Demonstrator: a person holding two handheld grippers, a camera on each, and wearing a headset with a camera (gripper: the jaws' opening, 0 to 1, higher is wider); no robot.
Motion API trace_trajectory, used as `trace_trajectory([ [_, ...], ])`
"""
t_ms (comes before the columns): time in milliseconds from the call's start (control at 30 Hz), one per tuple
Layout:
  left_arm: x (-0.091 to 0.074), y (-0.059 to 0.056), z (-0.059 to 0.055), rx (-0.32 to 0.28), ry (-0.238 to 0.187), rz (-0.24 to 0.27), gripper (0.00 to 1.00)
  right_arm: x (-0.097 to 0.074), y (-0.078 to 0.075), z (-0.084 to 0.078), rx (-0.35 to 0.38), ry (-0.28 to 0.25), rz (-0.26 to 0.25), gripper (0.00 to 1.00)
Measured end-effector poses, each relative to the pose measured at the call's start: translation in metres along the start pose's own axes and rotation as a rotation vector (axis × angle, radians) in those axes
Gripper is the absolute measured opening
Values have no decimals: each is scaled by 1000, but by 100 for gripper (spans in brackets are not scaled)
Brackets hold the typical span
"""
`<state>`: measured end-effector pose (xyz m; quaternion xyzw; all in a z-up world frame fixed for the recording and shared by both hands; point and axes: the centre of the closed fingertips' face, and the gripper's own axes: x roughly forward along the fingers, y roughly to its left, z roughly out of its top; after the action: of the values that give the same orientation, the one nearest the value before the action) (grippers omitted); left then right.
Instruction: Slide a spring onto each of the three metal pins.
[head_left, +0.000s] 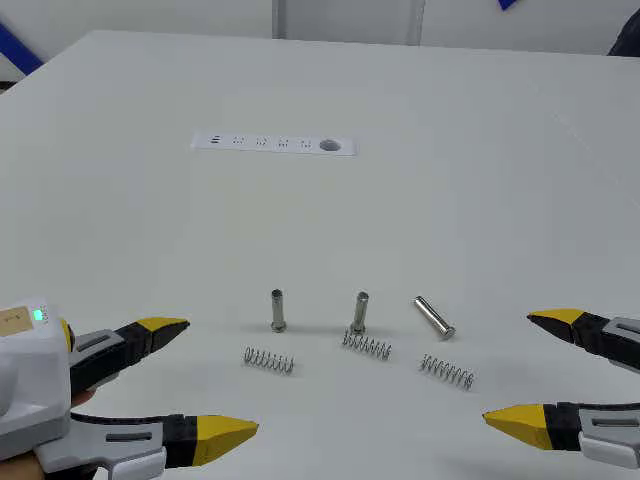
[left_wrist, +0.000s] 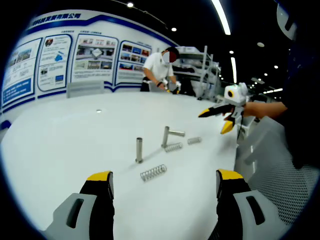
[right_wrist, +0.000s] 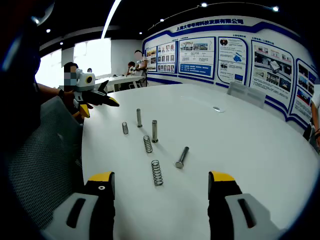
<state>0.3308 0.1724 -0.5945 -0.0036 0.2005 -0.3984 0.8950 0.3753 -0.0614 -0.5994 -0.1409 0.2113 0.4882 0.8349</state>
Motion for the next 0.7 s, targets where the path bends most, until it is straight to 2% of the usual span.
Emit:
trace_trajectory([
  [700, -2, -1, 0, -6, -3, 8, 85, 1, -4, 2, 15, 20, -2, 75],
])
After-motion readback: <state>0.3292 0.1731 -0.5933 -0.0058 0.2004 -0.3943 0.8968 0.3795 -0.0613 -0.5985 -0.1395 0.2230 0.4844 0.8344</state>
